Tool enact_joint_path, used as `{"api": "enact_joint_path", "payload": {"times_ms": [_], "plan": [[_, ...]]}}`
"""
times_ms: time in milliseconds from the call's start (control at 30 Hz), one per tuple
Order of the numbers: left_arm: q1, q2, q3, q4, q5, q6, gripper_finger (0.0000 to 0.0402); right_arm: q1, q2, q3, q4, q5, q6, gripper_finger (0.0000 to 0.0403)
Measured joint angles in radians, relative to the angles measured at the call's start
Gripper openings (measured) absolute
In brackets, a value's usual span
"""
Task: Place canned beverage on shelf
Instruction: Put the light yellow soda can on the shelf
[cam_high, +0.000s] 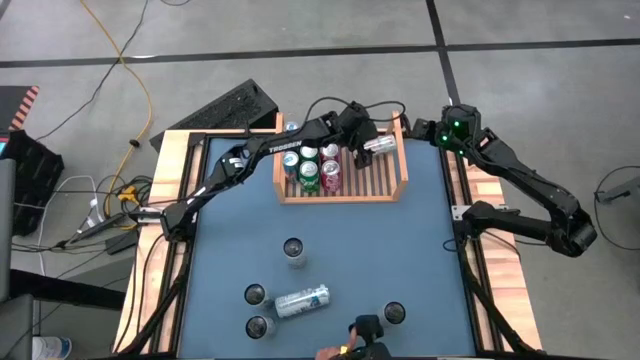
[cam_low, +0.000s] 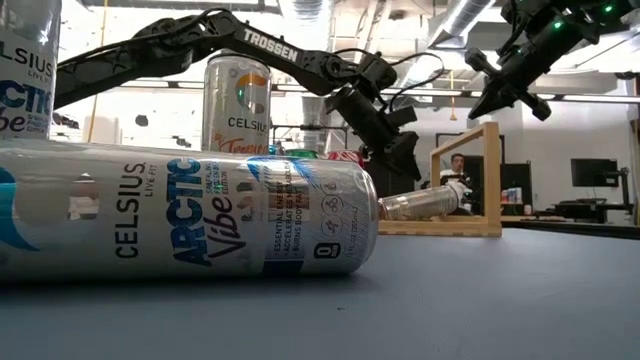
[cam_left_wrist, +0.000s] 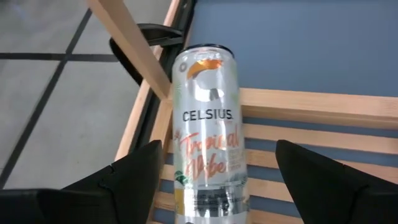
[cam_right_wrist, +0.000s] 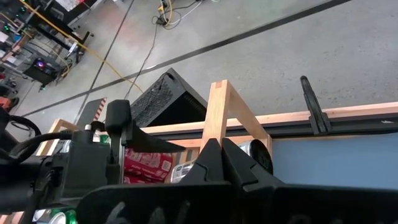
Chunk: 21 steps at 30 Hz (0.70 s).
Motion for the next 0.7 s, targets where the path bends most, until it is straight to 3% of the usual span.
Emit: {"api": "enact_joint_path", "payload": {"times_ms": [700], "plan": [[-0.003,-0.007,0.008,-0.087,0.035,-0.001,0.0303,0.006,0.044,0.0,-0.029,0.015,-0.025,0.0]]}}
